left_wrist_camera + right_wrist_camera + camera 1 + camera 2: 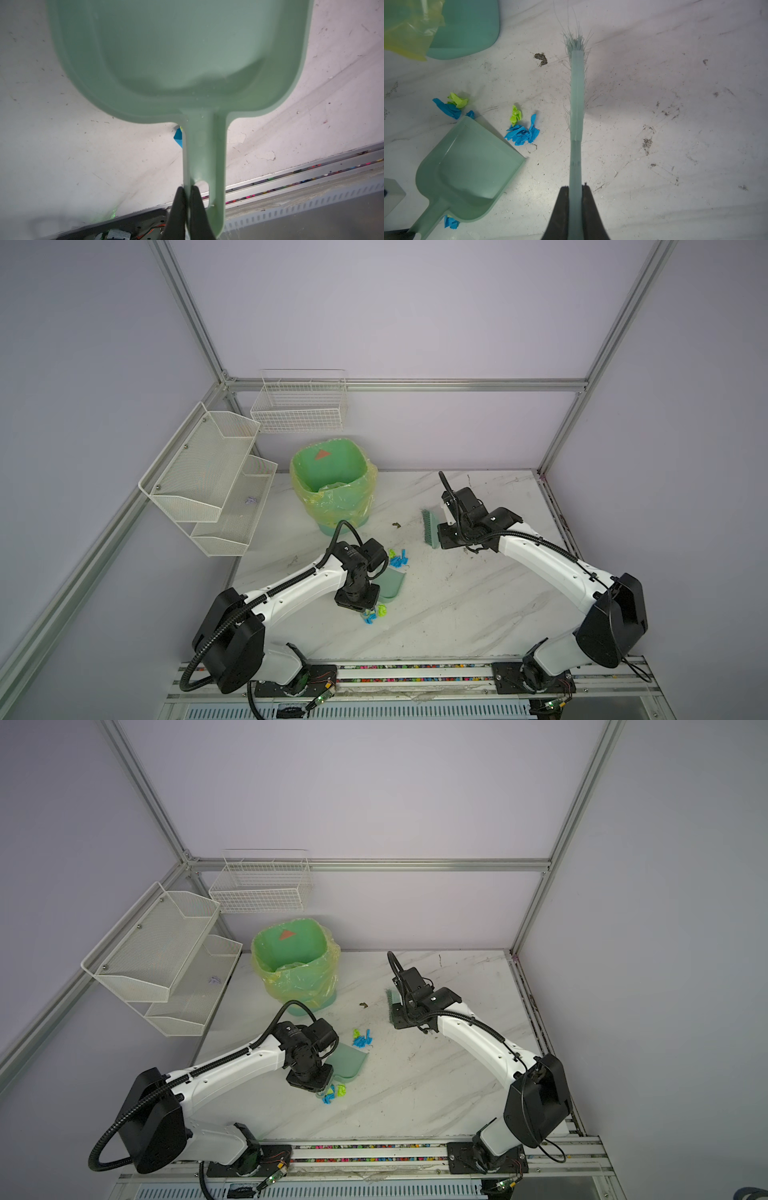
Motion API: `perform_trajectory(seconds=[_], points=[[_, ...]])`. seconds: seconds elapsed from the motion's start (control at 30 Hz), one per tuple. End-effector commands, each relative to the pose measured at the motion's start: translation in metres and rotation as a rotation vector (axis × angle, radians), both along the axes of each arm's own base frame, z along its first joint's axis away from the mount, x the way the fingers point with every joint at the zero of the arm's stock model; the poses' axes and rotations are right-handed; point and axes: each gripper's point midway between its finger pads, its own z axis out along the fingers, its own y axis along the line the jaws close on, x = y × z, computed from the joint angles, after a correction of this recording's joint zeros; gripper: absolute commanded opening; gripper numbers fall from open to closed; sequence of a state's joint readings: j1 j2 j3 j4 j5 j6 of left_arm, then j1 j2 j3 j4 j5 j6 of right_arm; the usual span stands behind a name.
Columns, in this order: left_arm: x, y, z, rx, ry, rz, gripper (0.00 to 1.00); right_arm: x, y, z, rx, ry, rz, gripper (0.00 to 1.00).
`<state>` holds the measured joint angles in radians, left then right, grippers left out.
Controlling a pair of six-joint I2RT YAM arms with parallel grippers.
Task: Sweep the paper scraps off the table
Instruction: 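Sweep remaining scraps into the dustpan with the right gripper's brush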
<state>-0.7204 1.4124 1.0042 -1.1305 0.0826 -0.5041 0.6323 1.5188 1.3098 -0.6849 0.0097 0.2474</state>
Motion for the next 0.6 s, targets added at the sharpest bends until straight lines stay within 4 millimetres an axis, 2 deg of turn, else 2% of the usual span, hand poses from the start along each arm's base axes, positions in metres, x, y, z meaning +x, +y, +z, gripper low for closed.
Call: perform_trajectory(seconds=[0.0, 0.33, 0.47, 0.57], points=[[0.015, -0.013, 0.010, -0.025, -0.036, -0.023, 0.00, -0.003, 0.024, 0.000, 0.031, -0.007, 0.075, 0.00], [0.023, -0.024, 0.001, -0.040, -0.024, -0.039, 0.00, -0.007, 0.045, -0.023, -0.060, 0.017, 0.152, 0.00], [0.027, -0.029, 0.001, -0.049, -0.027, -0.046, 0.00, -0.019, 0.056, -0.027, -0.039, 0.048, 0.204, 0.00], [0.029, -0.030, 0.002, -0.047, -0.032, -0.053, 0.00, -0.040, 0.073, -0.022, 0.002, 0.061, 0.291, 0.00]])
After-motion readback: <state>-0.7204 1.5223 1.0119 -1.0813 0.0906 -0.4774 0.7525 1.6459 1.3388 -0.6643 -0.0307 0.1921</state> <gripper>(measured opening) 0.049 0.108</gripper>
